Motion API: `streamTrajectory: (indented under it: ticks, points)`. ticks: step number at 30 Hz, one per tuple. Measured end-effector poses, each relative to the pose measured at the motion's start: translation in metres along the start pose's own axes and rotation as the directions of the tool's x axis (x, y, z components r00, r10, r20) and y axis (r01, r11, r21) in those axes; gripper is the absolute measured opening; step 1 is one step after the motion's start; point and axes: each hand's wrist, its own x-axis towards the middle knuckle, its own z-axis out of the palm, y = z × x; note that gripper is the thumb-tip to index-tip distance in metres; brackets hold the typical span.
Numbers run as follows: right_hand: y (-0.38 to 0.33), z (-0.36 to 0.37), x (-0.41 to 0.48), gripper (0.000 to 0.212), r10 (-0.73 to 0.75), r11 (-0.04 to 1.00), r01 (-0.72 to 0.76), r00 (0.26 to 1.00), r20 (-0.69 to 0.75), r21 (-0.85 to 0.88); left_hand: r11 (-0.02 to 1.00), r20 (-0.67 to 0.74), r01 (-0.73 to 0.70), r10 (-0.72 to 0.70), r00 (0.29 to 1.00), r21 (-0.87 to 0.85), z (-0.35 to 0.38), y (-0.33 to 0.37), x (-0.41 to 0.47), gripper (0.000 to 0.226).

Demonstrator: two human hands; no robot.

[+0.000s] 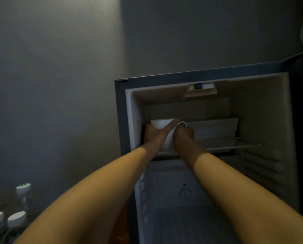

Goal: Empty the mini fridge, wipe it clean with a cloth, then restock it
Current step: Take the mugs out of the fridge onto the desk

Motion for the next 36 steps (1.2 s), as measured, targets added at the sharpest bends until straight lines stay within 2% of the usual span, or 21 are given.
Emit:
streamTrajectory:
  ticks: [3, 7, 12, 17, 21, 28, 33, 36]
  points:
    - [0.005, 0.003, -0.003, 0.034, -0.007, 0.995, 0.013, 0.998, -0.069, 0.097, 0.999, 0.007, -0.019, 0.019, 1.0, -0.035, 0.0, -0.001, 0.0, 0.076]
    - [0.009, 0.003, -0.001, 0.032, -0.053, 0.99, 0.067, 0.993, -0.11, 0.123, 0.997, 0.019, -0.056, 0.058, 0.998, -0.061, 0.0, -0.001, 0.001, 0.073]
    - [0.01, 0.002, 0.005, 0.032, -0.063, 0.98, 0.08, 0.993, -0.098, 0.18, 0.994, -0.006, -0.106, 0.106, 0.994, 0.0, 0.003, -0.002, -0.002, 0.085]
    - [0.007, -0.001, 0.005, 0.025, -0.05, 0.971, 0.065, 0.996, -0.07, 0.228, 0.998, 0.063, -0.068, 0.068, 0.996, 0.006, 0.001, 0.002, -0.008, 0.094]
    - [0.004, -0.004, 0.003, 0.026, -0.014, 0.96, 0.028, 0.998, -0.054, 0.279, 0.999, 0.15, -0.053, 0.053, 0.987, -0.005, 0.0, 0.004, -0.01, 0.078]
    - [0.005, -0.002, 0.011, 0.029, -0.023, 0.968, 0.029, 0.999, -0.025, 0.249, 0.998, 0.199, -0.049, 0.056, 0.978, -0.042, -0.003, 0.002, -0.012, 0.05]
    - [0.007, 0.0, 0.014, 0.03, -0.03, 0.971, 0.029, 1.0, 0.002, 0.239, 0.994, 0.133, -0.107, 0.108, 0.985, -0.02, -0.004, -0.001, -0.014, 0.072]
    - [0.006, 0.002, 0.008, 0.034, -0.03, 0.971, 0.018, 0.998, 0.047, 0.238, 0.994, 0.126, -0.101, 0.105, 0.986, -0.039, -0.009, 0.004, -0.022, 0.073]
